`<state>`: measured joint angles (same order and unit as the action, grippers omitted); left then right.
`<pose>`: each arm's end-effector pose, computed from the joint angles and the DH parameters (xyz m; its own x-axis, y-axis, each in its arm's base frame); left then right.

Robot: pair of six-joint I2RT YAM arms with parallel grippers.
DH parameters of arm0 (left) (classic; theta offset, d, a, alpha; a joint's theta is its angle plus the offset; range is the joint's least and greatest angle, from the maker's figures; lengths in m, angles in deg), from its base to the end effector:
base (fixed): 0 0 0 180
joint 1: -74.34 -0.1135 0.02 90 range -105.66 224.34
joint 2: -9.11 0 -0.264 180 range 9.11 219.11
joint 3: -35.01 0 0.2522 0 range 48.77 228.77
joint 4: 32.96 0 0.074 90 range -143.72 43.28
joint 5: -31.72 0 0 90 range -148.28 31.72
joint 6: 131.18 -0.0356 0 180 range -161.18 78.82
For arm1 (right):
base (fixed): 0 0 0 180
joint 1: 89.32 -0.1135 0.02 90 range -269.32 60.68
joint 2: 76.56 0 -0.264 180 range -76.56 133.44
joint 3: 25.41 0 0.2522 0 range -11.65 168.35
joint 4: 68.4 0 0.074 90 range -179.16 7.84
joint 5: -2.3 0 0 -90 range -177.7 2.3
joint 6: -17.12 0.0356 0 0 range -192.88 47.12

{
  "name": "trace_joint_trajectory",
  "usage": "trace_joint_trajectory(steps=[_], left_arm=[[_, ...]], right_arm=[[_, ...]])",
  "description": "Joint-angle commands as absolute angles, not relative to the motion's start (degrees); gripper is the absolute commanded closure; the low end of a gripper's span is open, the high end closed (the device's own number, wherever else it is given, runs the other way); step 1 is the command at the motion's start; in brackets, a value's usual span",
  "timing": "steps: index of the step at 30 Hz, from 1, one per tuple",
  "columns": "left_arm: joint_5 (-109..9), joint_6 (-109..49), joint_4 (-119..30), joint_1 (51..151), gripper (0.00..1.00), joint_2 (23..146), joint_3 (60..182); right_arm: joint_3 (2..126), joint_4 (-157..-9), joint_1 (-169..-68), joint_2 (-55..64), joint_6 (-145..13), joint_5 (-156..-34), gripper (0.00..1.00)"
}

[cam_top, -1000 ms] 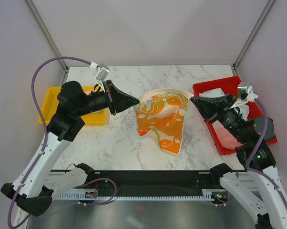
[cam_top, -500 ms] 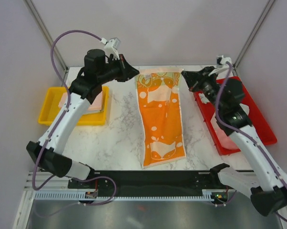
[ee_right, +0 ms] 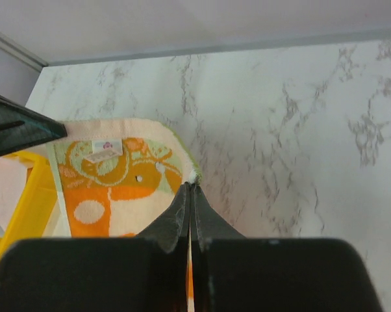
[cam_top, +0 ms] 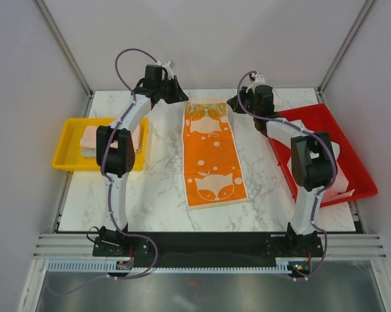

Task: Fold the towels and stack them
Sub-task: Flatten out the crumpled towel, then fold the towel

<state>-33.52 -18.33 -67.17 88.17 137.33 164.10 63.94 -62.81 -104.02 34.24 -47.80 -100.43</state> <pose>0.5056 -0.1398 0.2663 -0.7080 -0.1889 -0.6805 0.3059 0.7865 -0.5365 0.4362 0.1226 0.2384 -0.4312 0.3143 -0.8457 -0.2978 0.8352 0.4623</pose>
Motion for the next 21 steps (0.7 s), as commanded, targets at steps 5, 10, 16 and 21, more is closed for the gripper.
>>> trace_joint_trajectory(steps=[5,10,16,21], left_arm=[[-24.6,-25.7,-63.7,86.6,0.98,140.2,170.2],[-23.2,-27.5,-62.1,86.6,0.98,134.4,161.7],[-19.9,-29.1,-60.7,87.2,0.98,126.0,149.4],[-21.6,-30.5,-59.9,89.8,0.98,117.7,137.0]], right_arm=[[77.0,-55.2,-99.7,42.7,-52.6,-119.3,1.00],[74.6,-59.1,-98.2,39.9,-56.2,-122.9,1.00],[66.9,-67.7,-98.1,31.5,-60.7,-124.2,1.00],[53.3,-67.4,-98.2,20.1,-60.5,-120.4,1.00]])
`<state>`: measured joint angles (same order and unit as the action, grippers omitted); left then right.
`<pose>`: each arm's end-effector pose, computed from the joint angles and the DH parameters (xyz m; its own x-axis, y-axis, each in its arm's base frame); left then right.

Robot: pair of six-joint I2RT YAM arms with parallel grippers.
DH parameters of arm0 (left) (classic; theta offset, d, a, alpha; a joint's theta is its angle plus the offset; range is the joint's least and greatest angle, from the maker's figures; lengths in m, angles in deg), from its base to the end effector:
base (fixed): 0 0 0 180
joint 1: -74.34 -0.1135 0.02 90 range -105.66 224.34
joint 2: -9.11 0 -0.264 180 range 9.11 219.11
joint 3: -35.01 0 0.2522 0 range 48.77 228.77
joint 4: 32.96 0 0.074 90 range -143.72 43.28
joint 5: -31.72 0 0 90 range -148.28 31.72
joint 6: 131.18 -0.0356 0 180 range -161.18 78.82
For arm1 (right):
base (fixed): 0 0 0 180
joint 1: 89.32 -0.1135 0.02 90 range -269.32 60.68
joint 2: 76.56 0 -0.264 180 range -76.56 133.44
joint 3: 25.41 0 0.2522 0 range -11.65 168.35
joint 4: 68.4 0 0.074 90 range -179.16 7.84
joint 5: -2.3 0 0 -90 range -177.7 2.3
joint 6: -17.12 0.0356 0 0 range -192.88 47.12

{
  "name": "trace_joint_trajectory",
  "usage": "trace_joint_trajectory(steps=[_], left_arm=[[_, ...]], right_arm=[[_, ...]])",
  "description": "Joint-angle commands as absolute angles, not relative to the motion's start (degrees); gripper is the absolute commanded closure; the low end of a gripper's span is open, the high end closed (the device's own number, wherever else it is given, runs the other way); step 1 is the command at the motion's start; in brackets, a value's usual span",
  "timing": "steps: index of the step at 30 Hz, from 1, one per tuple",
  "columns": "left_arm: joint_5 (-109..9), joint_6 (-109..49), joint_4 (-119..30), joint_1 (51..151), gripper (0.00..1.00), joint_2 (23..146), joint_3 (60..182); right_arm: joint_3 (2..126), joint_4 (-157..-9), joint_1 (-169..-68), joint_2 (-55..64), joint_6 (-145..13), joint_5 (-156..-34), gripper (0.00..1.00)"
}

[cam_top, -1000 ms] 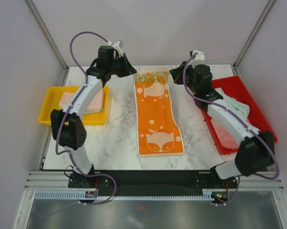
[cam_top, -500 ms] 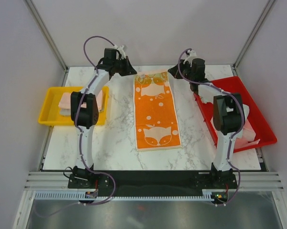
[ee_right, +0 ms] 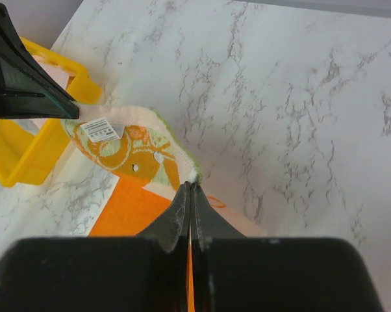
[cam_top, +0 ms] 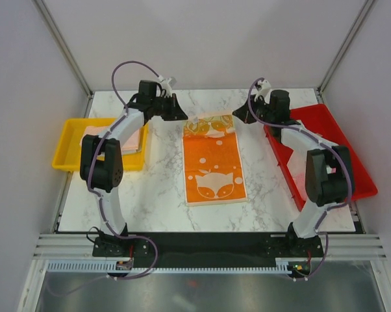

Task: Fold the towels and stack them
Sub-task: Fold the towel

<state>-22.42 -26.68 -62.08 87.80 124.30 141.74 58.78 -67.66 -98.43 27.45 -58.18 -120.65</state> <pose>0.4457 -0.1281 0.2526 -0.7345 -0.0329 -0.6778 0.4713 0.6940 -0.5443 0.4110 0.0855 0.2502 -0.4747 0.1395 -0.8690 -0.5375 0.7359 0.4118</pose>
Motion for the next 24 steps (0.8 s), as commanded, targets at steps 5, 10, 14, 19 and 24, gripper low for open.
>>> trace_joint_trajectory(steps=[5,10,14,19,24], left_arm=[[-23.9,-30.5,-59.2,92.5,0.98,110.4,126.0],[-27.2,-30.0,-57.8,95.0,0.98,102.5,117.3],[-30.7,-28.8,-57.3,97.0,0.98,99.5,111.9],[-33.0,-27.3,-57.1,99.3,0.98,97.2,109.2],[-35.4,-26.0,-57.0,101.1,0.98,94.8,106.1]], right_arm=[[45.1,-69.8,-98.1,10.8,-59.4,-120.1,1.00],[34.1,-67.8,-98.2,4.0,-55.4,-118.6,1.00],[26.6,-65.2,-98.2,-0.7,-51.7,-118.7,1.00],[21.8,-64.5,-98.2,-6.0,-48.9,-118.1,1.00],[18.4,-64.7,-98.3,-10.0,-47.1,-118.5,1.00]])
